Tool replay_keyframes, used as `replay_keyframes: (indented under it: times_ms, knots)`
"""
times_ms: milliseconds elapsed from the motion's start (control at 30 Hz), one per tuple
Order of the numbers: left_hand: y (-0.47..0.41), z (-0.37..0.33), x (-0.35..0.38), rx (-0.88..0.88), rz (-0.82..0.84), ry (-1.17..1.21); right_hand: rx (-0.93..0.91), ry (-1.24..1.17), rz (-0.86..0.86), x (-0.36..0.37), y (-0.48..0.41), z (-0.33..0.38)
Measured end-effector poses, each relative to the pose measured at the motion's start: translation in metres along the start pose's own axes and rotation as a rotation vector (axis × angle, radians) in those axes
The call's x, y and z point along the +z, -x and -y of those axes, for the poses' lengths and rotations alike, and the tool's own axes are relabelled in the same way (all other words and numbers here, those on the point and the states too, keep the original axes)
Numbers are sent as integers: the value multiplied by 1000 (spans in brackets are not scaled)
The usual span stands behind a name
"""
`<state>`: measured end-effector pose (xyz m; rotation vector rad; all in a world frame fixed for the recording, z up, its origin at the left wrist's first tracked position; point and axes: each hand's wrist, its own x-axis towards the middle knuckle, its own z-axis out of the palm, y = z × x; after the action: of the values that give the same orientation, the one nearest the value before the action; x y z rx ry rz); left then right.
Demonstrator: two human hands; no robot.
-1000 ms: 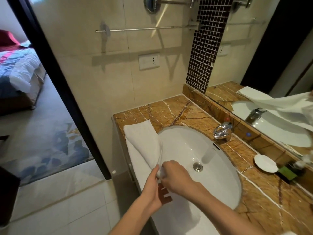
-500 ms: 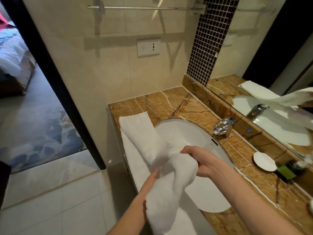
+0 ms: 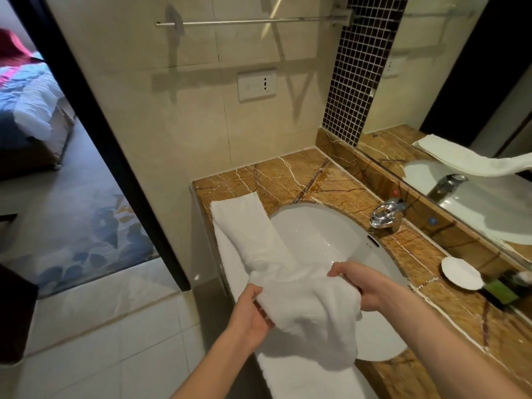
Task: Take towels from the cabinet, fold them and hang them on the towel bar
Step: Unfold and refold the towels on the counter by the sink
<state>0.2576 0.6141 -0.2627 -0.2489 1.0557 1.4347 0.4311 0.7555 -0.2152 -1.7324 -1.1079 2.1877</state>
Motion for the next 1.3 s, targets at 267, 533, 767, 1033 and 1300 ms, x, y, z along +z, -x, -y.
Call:
replay_keyframes:
  times_ms: [267, 533, 767, 1033, 1300]
  knots:
    - [7, 2, -11, 36, 45, -50, -29, 209, -44, -1, 9, -11]
    - [28, 14, -21, 151, 67, -151, -23, 212, -66, -1, 15, -28]
    - [45, 29, -37, 148, 158, -234, -31, 160, -97, 7, 21, -32]
    - [51, 26, -37, 150, 167, -203, -141, 267, -107, 12, 34, -43]
    - [56, 36, -29, 133, 137, -149, -251, 446, -148, -2, 37, -71]
